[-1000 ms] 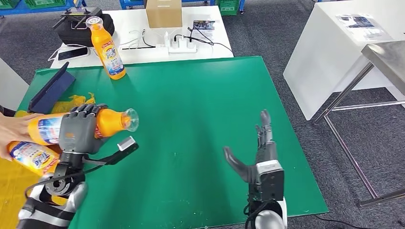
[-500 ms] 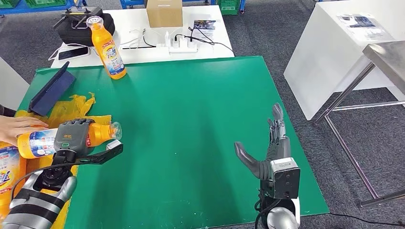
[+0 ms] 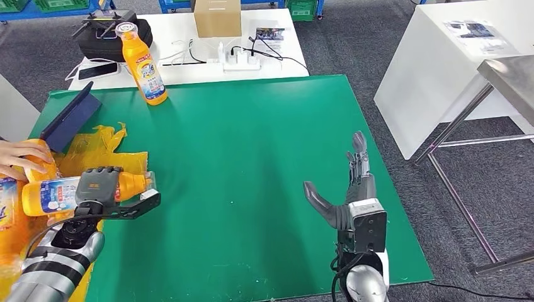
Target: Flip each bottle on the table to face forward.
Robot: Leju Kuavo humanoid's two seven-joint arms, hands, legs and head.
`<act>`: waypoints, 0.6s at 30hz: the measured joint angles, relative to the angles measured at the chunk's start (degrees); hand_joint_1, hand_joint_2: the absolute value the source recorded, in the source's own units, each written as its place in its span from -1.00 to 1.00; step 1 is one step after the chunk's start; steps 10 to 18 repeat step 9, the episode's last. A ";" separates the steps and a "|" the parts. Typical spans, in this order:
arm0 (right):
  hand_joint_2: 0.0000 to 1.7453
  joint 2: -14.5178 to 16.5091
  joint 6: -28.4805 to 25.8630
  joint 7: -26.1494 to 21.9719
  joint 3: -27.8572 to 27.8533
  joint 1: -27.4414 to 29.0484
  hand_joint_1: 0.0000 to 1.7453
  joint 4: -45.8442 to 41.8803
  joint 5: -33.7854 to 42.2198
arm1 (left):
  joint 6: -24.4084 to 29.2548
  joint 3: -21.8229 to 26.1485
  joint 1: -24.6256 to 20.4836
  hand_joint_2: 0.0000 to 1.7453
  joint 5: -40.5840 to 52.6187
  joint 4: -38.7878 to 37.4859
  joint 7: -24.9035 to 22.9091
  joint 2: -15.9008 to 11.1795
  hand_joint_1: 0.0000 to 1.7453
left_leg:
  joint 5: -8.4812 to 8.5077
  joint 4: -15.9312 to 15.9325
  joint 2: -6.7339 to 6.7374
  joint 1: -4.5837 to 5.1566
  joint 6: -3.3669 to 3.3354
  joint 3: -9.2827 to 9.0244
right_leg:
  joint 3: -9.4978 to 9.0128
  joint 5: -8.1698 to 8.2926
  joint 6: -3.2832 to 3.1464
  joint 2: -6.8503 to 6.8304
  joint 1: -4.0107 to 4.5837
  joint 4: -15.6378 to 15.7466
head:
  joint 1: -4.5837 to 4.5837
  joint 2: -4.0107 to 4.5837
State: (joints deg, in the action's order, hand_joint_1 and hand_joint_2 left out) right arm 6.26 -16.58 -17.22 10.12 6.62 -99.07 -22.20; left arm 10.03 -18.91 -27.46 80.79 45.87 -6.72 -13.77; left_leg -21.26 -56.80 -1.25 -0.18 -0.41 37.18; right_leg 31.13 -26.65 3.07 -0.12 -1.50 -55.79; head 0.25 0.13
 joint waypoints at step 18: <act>1.00 0.00 -0.20 0.64 0.56 -0.04 -1.00 0.83 -0.27 | 2.77 -0.43 0.61 1.00 -2.74 -0.72 0.86 2.38 -1.00 | 0.01 -0.01 0.01 0.01 -0.01 0.06 | -0.08 0.02 0.02 0.01 0.00 0.00 | -0.01 0.00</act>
